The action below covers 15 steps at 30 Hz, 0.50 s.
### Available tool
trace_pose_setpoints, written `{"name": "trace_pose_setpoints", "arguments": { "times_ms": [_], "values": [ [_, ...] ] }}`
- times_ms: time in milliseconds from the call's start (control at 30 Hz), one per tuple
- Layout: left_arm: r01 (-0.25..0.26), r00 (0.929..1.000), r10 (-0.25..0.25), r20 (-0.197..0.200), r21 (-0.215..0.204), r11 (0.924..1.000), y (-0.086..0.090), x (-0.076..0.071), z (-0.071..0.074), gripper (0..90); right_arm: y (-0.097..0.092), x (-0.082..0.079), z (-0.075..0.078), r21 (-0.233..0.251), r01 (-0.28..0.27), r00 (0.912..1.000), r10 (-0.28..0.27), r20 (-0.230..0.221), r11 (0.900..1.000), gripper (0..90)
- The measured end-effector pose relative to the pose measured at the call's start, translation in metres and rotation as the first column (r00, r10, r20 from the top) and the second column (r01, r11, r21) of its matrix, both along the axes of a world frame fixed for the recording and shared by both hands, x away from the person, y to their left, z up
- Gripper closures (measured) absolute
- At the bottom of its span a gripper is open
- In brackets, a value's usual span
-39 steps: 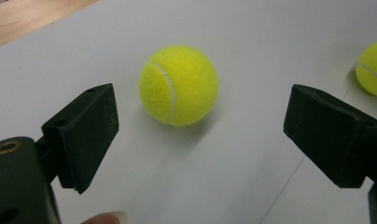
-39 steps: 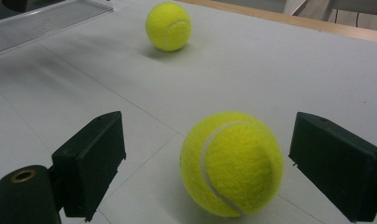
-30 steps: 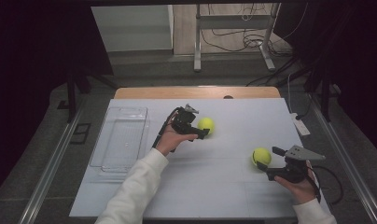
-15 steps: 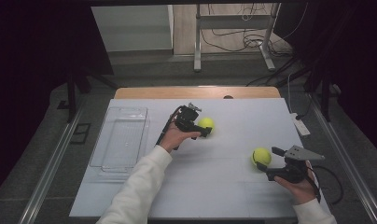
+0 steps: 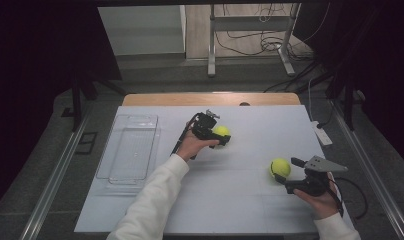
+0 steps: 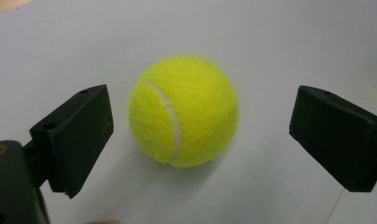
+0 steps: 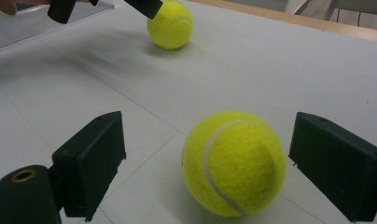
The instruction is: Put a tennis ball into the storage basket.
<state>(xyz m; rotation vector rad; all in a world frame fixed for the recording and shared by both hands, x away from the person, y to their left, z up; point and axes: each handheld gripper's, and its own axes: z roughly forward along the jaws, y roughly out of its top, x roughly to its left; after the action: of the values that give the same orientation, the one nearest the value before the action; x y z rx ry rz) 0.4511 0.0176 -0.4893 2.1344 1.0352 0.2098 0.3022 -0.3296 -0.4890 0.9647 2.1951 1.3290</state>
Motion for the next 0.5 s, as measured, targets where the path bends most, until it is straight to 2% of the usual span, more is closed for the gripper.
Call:
{"name": "trace_pose_setpoints", "arguments": {
  "times_ms": [200, 500],
  "values": [
    [-0.012, 0.9997, 0.011, -0.019, -0.008, 0.9999, -0.001, 0.005, -0.006, 7.6, 0.0, 0.0, 0.0, 0.0, 0.003, 1.0, -0.003, -0.002, 1.0, 11.0],
    [-0.004, 0.9995, 0.004, -0.033, 0.006, 1.0, -0.005, 0.008, -0.014, 8.6, 0.0, 0.001, -0.001, -0.001, 0.006, 1.0, -0.006, -0.003, 1.0, 11.0]
  ]
}}
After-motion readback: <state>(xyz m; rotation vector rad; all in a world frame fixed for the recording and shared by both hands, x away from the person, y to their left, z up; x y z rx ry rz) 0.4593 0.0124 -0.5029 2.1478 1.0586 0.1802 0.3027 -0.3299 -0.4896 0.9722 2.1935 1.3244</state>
